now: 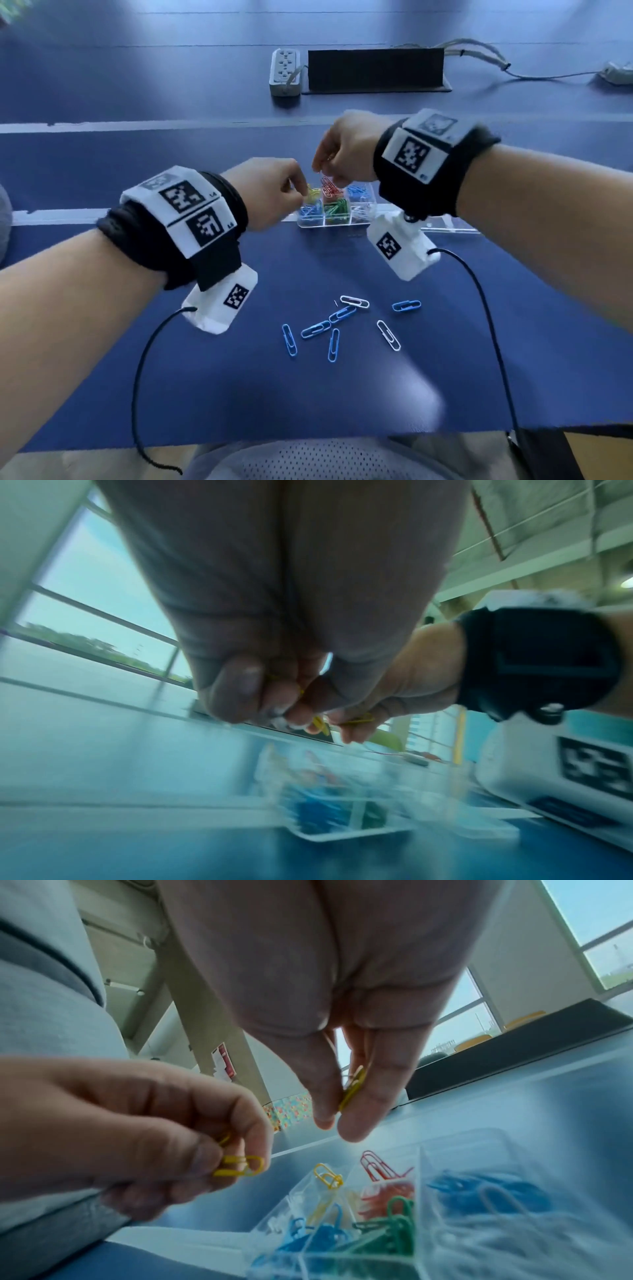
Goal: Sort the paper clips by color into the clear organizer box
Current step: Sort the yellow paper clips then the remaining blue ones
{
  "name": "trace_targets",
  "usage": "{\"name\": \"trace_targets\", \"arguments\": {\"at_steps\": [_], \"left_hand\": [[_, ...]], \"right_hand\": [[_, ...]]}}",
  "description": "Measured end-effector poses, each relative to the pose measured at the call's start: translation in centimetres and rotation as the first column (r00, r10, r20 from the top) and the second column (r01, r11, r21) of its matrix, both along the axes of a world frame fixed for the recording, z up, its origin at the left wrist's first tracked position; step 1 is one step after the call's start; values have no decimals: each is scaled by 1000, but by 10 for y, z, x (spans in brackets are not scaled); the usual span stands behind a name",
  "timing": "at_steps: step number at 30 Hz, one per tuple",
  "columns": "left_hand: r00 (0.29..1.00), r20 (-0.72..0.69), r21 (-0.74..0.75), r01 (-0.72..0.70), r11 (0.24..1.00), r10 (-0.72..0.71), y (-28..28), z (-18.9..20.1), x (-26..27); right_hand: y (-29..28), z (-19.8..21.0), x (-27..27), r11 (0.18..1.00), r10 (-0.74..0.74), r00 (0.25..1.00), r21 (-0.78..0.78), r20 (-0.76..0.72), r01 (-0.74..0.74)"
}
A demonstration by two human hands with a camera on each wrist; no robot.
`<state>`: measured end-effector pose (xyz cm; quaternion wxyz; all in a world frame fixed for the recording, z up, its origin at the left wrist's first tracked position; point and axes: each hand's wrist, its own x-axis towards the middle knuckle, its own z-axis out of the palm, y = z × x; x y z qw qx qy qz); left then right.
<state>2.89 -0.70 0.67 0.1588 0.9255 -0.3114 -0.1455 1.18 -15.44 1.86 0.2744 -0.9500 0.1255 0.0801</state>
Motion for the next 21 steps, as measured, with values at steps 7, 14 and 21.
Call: {"name": "trace_targets", "arguments": {"at_steps": [7,14,21], "left_hand": [[997,29,12,-77,997,77,5,-4,36],[998,0,-44,-68,997,69,-8,0,41],[990,-128,-187,-85,979,61,-18,-4,42]], "right_hand": [[25,0,35,976,49,995,-208,-82,-65],[29,-4,34,979,20,995,-199,-93,-38],[12,1,19,993,-53,997,-110,-53,47]]}}
